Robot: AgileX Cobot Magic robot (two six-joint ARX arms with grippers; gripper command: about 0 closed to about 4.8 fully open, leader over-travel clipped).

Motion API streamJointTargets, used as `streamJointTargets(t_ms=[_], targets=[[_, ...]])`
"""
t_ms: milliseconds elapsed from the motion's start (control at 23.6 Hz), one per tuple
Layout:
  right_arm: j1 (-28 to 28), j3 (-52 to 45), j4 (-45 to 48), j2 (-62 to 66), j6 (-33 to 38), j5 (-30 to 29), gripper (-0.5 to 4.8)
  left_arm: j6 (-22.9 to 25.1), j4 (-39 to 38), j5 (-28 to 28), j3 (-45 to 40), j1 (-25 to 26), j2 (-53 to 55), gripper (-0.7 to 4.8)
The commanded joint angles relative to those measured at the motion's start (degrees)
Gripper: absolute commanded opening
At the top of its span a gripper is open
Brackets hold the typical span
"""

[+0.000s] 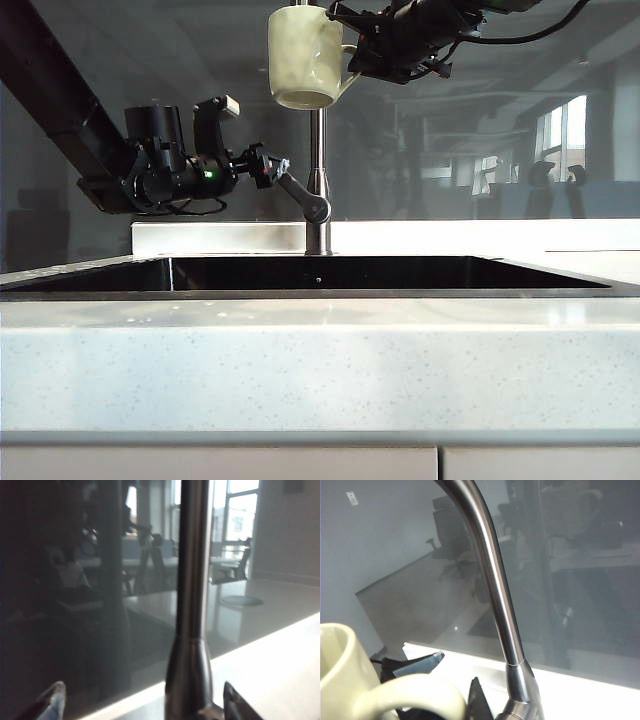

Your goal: Pick up the mug next to the sink, go to the faucet to get some water, pour the water into the sink, and finally put the mug back to its place.

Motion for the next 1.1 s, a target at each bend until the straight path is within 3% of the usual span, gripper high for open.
streamJointTargets(t_ms=[42, 212, 467, 551, 764, 1103], targets=[[0.2, 0.9, 4.9, -1.2, 1.2, -0.1, -0.04, 0.5, -2.4, -5.0, -0.1, 1.3, 0.2, 3.95], [0.2, 0.9, 4.5, -1.2, 1.2, -0.1, -0.04, -0.2, -1.0, 4.7, -0.1, 1.7, 0.1, 3.95], [-0.1, 0.9, 4.0, -1.2, 1.1, -0.1, -0.04, -8.3, 2.9, 22.4, -0.1, 1.7, 0.1, 3.95], [-0.4, 0.9, 3.4, -1.3, -2.0, -0.1, -0.04, -10.6, 5.3, 27.9, -0.1, 1.7, 0.1, 3.95], [-1.2, 0.9, -1.1, -2.7, -8.2, -0.1, -0.04, -13.3, 9.4, 32.2, -0.1, 2.2, 0.1, 3.95], [-3.7, 0.9, -2.9, -5.0, -8.3, 0.0, -0.04, -17.2, 10.3, 32.3, -0.1, 5.1, 0.1, 3.95]])
